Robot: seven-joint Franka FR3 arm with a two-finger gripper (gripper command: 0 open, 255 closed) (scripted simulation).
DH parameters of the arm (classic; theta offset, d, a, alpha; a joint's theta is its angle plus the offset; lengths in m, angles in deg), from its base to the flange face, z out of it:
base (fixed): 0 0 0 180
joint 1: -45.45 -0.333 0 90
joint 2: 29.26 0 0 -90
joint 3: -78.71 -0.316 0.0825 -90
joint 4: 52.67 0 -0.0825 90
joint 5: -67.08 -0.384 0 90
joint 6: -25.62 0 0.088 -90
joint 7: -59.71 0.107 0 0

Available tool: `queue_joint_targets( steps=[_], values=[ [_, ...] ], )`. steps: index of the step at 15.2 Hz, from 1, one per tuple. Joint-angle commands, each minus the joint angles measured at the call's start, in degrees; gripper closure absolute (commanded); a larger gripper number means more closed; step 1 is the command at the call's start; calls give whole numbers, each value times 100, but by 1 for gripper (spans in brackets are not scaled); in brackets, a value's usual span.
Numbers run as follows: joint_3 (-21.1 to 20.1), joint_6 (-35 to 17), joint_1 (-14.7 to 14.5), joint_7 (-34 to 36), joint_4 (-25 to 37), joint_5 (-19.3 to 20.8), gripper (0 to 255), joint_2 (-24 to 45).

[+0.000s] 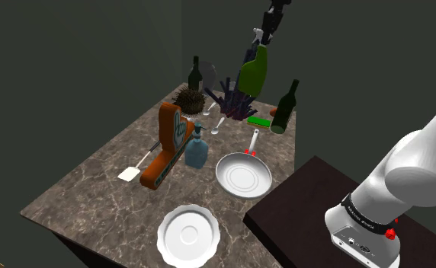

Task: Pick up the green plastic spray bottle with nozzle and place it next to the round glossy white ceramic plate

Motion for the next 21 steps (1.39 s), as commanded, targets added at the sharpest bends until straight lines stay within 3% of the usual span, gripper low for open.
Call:
queue_joint_targets(
  steps=[1,11,21],
  values=[
    [-118,-113,-92,211,-512,42,255,-417],
    [-786,-130,-439,1206,-2165,-49,255,-2123],
    [-1609,163,-842,2281,-3107,-528,255,-3465]
  ],
)
